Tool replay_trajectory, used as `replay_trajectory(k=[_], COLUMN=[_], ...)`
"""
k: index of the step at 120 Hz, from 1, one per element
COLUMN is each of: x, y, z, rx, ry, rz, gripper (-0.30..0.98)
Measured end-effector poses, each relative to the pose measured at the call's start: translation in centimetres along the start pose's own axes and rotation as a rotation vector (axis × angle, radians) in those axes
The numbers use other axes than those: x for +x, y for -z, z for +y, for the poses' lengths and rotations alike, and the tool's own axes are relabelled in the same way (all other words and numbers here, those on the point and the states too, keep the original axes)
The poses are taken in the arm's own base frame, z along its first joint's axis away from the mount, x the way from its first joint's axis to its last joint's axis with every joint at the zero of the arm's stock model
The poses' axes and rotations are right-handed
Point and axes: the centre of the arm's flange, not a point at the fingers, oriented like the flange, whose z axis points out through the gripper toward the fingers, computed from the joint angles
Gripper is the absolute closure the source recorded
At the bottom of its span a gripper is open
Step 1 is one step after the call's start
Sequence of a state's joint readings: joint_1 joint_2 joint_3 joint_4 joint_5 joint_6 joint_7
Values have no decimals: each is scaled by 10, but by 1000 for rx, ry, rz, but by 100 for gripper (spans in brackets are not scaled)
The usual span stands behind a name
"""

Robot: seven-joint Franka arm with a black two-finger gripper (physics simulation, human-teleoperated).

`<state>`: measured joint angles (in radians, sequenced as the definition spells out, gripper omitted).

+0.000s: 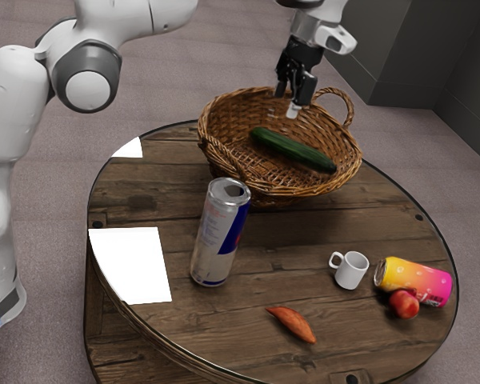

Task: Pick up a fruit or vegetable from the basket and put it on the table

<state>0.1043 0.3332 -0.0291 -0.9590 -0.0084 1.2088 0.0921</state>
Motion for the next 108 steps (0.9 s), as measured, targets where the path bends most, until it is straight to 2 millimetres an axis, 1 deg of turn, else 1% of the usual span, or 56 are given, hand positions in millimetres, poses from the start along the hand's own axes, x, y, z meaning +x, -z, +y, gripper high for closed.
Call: replay_trajectory(k=[22,24,29,33,38,42,52,58,62,70,76,82,86,92,99,108], x=[6,1,-25,-44,-56,-56,-43,-32,-25,-18,-11,-7,-6,0,17,38], y=[3,11,51,76,92,94,83,70,58,45,25,-1,-15,-27,-38,-49], z=[-1,0,3,5,7,7,1,-2,-2,-4,-7,-9,-14,-25,-44,-51], rx=[4,7,20,30,39,46,65,76,90,114,107,97,96,107,127,148], ry=[-45,-49,-59,-69,-83,-100,-165,-227,-271,-349,-401,-451,-476,-503,-525,-580], rz=[41,58,136,186,223,234,228,208,184,154,117,76,66,73,93,114], gripper=[0,0,0,0,0,0,0,0,0,0,0,0,0,0,0,0])
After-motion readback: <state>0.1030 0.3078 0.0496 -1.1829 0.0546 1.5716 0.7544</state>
